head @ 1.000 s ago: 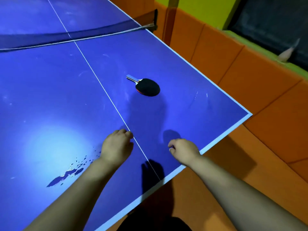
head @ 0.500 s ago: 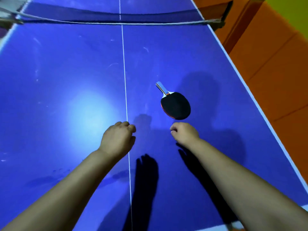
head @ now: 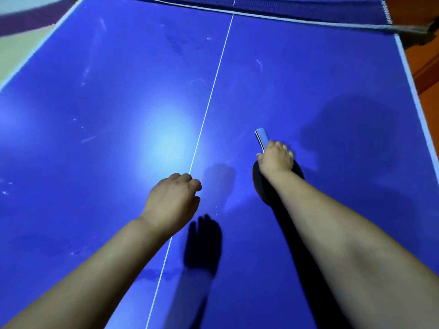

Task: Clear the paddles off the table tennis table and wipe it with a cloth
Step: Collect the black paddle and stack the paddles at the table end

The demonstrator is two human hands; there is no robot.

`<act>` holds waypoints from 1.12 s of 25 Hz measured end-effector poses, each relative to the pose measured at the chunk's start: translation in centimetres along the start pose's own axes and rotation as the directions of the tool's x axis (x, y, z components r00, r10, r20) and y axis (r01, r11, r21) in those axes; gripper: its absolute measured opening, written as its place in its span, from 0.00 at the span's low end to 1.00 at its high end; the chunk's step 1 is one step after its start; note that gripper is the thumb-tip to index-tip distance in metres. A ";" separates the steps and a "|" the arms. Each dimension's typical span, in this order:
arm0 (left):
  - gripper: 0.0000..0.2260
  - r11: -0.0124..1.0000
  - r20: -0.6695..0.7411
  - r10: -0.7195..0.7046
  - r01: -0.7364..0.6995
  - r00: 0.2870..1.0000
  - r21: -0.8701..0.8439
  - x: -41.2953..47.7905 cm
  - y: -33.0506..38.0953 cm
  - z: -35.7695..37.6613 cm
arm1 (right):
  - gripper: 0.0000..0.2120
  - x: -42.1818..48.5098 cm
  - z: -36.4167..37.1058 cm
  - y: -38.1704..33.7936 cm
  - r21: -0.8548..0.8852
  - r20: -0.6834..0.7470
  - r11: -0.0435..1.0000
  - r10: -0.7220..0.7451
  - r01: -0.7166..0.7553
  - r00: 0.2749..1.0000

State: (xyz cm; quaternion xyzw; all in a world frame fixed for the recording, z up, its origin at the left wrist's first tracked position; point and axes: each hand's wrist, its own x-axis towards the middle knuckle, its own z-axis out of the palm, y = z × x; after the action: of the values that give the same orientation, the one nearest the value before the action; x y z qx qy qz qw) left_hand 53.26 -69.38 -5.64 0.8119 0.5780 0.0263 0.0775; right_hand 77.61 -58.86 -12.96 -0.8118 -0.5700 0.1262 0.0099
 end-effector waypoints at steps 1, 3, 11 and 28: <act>0.11 1.000 0.014 -0.003 0.003 1.000 0.000 0.1 0.1 0.3 | 0.21 0.4 0.5 0.1 -0.024 -0.005 1.000 0.002 -0.003 1.000; 0.09 1.000 0.043 0.005 -0.005 0.999 0.003 0.1 0.1 0.7 | 0.22 0.4 1.3 0.4 -0.059 -0.038 0.998 0.010 -0.013 0.999; 0.13 0.999 0.109 -0.031 0.027 0.994 0.040 -1.9 0.8 0.4 | 0.13 -3.8 0.6 0.6 0.022 0.043 1.000 -0.022 0.021 0.999; 0.12 0.956 -0.038 -0.262 0.254 0.964 -0.147 -23.8 -17.8 -8.0 | 0.10 -34.0 -3.2 -28.5 0.497 -0.070 0.822 -0.279 0.276 0.958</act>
State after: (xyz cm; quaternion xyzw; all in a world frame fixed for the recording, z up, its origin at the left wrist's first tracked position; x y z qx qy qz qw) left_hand 27.70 -85.37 0.61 0.7211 0.6775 0.0796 0.1209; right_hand 41.21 -80.08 1.32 -0.6891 -0.6294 0.2697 0.2372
